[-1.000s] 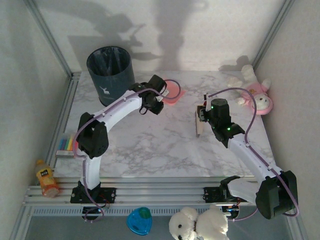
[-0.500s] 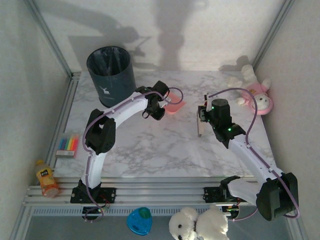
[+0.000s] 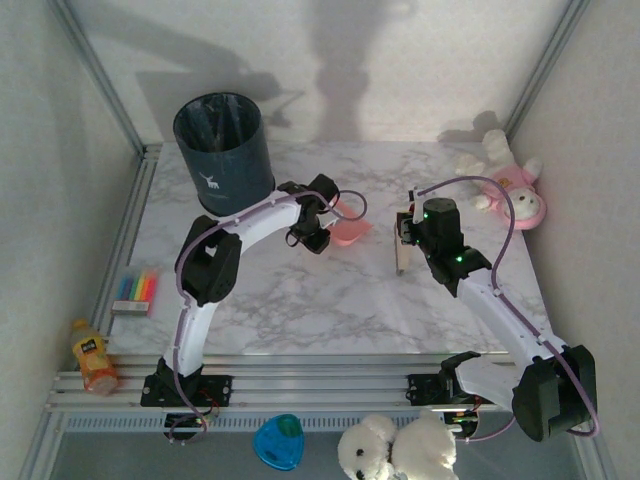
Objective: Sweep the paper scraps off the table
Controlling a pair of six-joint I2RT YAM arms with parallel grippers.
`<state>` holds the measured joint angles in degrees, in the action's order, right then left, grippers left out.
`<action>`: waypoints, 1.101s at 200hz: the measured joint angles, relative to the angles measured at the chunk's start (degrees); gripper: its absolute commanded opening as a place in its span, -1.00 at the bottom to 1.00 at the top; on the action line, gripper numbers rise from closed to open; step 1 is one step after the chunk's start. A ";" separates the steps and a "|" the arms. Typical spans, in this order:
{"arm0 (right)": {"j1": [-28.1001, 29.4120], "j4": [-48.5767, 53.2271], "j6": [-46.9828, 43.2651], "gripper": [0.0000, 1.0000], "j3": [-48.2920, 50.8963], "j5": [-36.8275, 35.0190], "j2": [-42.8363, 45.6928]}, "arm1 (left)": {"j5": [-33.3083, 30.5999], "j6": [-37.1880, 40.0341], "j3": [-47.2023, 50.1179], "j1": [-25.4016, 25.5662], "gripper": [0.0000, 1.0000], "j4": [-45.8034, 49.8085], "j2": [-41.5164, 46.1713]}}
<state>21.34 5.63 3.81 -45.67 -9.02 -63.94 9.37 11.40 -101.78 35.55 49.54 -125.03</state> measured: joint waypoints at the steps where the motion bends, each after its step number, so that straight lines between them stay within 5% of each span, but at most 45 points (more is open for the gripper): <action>1: 0.00 0.00 0.00 -1.00 0.00 0.00 0.00 | 0.04 0.02 0.02 0.00 -0.59 -0.02 -0.02; 64: 0.00 0.02 0.00 -1.00 0.02 0.00 0.00 | 0.33 0.68 0.46 0.00 -0.41 0.02 -0.70; 125: 0.00 0.07 0.02 -1.00 0.04 0.00 0.00 | 0.52 1.27 0.70 0.00 0.02 0.26 -0.76; 220: 0.00 0.20 -0.20 -1.00 0.04 0.00 0.00 | 0.48 1.25 0.76 0.00 0.09 0.59 -0.79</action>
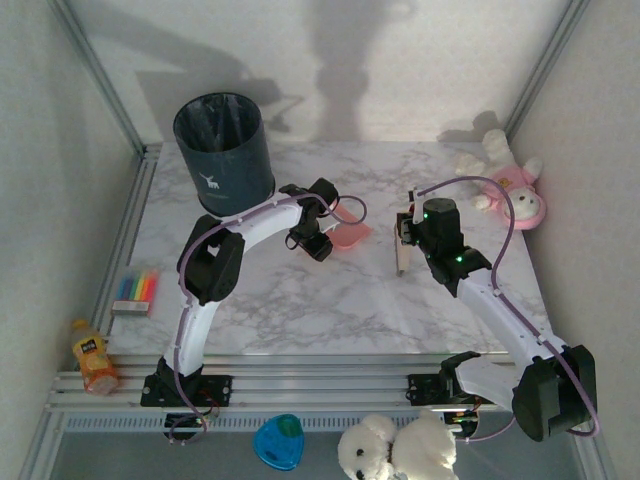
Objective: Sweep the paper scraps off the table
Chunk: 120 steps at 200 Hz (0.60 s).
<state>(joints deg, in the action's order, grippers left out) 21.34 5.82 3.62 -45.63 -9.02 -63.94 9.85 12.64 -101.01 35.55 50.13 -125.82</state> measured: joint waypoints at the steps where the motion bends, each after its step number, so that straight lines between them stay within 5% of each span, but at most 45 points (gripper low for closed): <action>1: 0.00 0.00 0.00 -1.00 0.00 0.00 0.00 | 0.00 0.00 0.00 0.00 0.10 0.02 0.00; 57: 0.00 -0.04 -3.89 -1.00 -0.79 0.24 -2.19 | 0.04 0.00 0.02 0.00 0.12 1.27 4.24; 120: 0.00 -2.03 -12.92 -1.00 -7.17 2.25 -12.35 | 2.84 -1.53 8.22 -2.84 0.12 -3.13 20.83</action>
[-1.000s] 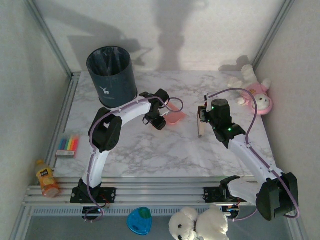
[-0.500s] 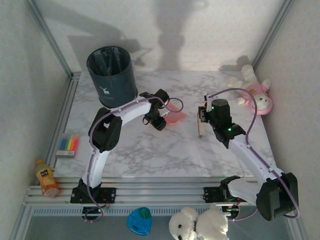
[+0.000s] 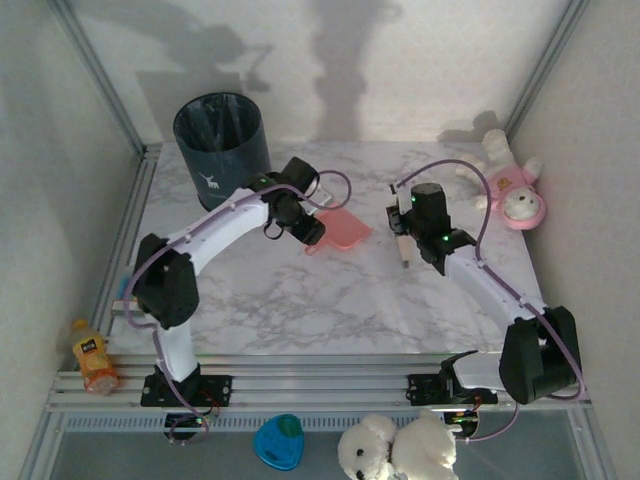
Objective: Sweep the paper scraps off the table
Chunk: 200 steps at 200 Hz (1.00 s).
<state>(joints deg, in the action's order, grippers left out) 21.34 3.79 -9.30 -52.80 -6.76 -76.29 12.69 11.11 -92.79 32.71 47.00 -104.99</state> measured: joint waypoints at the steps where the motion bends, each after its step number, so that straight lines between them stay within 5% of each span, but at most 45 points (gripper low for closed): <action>1: 0.00 -0.13 -0.28 -1.00 -0.13 0.09 -0.26 | 0.02 -0.02 0.11 -0.09 0.11 -0.09 0.20; 67: 0.48 -6.58 -9.75 -1.00 -4.81 2.99 -9.92 | 2.80 -3.91 13.27 -8.92 0.13 -8.17 14.97; 200: 8.98 -14.75 -27.63 -1.00 -5.92 2.54 -18.34 | 3.13 -7.56 25.31 -14.14 0.14 -15.78 26.32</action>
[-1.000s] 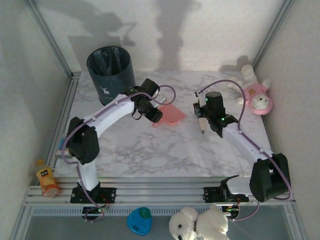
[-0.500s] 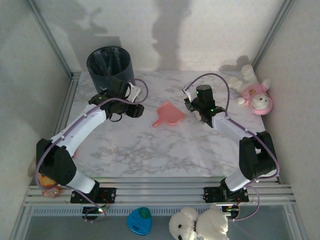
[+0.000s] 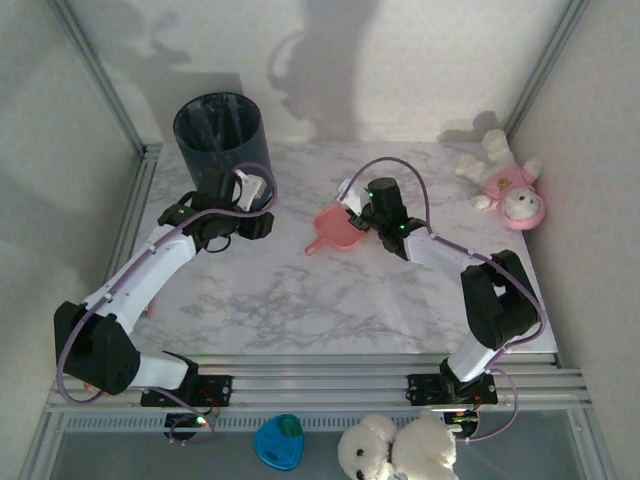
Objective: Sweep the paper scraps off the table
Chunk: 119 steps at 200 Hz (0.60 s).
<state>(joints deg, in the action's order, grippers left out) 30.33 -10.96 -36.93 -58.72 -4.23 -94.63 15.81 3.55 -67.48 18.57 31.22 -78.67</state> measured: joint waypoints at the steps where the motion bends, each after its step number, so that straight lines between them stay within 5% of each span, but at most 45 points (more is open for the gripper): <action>1: 0.04 0.00 -0.04 -1.00 0.02 0.00 -0.02 | 0.00 0.00 0.02 0.00 0.14 -0.09 0.00; 119: 7.06 -2.75 -8.24 -0.70 4.17 -0.79 -0.74 | -0.13 -0.63 0.96 -0.63 0.14 -2.29 0.00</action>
<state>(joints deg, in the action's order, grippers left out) 37.39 -13.72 -45.17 -54.54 -5.02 -95.37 15.68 2.92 -66.52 17.93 28.93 -78.67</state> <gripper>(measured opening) 0.254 0.568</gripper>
